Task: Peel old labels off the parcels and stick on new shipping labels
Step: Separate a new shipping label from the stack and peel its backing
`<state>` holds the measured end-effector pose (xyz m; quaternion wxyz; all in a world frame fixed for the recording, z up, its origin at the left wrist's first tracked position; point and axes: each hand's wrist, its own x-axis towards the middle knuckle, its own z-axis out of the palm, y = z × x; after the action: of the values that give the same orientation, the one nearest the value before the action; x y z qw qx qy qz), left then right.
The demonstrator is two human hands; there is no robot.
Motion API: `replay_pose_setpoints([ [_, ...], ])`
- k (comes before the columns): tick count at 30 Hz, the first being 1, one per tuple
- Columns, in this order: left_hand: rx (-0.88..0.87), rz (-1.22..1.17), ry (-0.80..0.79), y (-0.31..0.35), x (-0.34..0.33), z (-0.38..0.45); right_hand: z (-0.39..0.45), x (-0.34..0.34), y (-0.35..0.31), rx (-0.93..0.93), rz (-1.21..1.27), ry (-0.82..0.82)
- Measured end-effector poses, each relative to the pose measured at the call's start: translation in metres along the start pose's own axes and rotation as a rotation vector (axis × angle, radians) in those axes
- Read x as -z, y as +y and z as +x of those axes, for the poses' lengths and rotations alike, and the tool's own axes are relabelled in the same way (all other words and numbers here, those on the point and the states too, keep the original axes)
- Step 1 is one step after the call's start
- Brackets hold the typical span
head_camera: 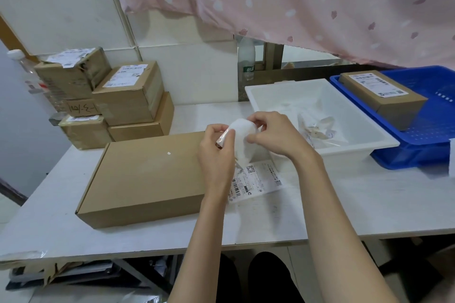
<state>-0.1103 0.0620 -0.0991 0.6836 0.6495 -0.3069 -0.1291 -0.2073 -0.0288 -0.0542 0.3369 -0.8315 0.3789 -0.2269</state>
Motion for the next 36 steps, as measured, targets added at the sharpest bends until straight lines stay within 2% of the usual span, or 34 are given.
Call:
replay_pose_setpoints([
  [3,0.042,-0.095,0.060,0.003,0.003,0.005,0.002,-0.002,-0.001,-0.019,0.158,0.030],
  [7,0.091,-0.142,0.216,0.003,0.006,0.010,0.005,-0.004,0.001,-0.070,0.454,0.111],
  [9,0.114,-0.147,0.234,0.003,0.009,0.011,0.008,-0.004,0.002,-0.096,0.570,0.146],
  [14,0.132,-0.159,0.178,0.005,0.013,0.009,0.013,-0.006,-0.002,-0.116,0.668,0.196],
  [19,0.155,-0.200,0.008,0.005,0.014,0.008,0.015,-0.011,-0.004,-0.187,0.816,0.202],
  [23,0.182,-0.248,0.080,0.003,0.016,0.012,0.009,-0.012,-0.009,-0.256,0.788,0.116],
  [26,0.168,-0.248,0.147,0.003,0.017,0.013,0.004,-0.013,-0.007,-0.321,0.599,0.024],
  [29,0.160,-0.228,0.185,0.003,0.018,0.014,0.002,-0.017,-0.005,-0.286,0.479,-0.003],
  [31,0.166,-0.218,0.216,0.004,0.019,0.015,0.000,-0.020,-0.006,-0.170,0.376,0.020],
  [33,0.168,-0.209,0.221,0.004,0.019,0.016,-0.002,-0.021,-0.007,0.034,0.250,0.028],
  [36,0.182,-0.219,0.153,0.003,0.017,0.016,-0.002,-0.026,-0.007,0.215,0.091,0.001],
])
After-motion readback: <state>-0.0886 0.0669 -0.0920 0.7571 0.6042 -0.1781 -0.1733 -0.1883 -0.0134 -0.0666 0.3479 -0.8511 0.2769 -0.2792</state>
